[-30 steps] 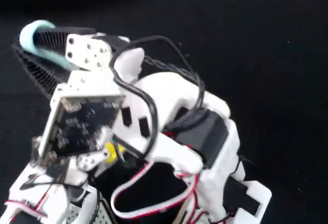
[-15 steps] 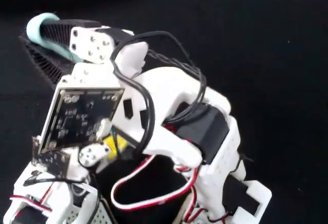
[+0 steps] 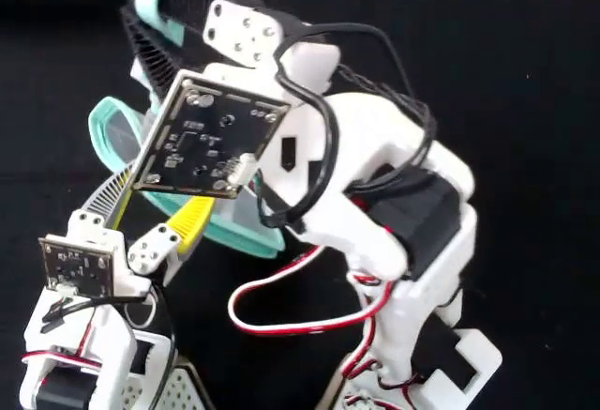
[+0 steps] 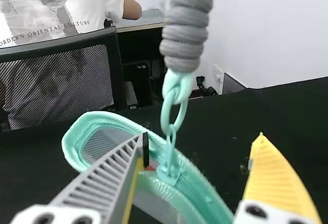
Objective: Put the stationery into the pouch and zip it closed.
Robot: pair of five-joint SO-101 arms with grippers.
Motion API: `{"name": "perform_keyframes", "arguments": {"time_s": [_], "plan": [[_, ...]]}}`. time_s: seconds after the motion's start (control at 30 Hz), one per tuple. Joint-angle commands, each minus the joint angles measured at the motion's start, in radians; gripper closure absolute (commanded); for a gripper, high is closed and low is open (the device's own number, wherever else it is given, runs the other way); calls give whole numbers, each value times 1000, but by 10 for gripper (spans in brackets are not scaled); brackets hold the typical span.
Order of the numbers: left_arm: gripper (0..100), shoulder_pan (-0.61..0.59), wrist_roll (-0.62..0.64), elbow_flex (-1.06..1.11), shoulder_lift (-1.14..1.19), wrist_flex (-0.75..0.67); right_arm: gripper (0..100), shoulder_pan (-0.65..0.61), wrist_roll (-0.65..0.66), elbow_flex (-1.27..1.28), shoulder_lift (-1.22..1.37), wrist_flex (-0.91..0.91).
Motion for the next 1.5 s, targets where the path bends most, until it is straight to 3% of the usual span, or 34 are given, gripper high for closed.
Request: {"name": "perform_keyframes", "arguments": {"time_s": [0.0,0.6,0.9,1.23,1.47], "plan": [[675,-8,11,-25,-2,5,986,41,9,-85,-4,18],[675,-2,9,-51,0,5,986,101,6,-127,-2,115],[676,117,6,124,2,-175,986,276,6,-128,-5,120],[677,355,9,156,6,-187,986,358,11,-127,-84,361],[703,395,5,145,2,-187,986,459,11,-117,-185,437]]}}
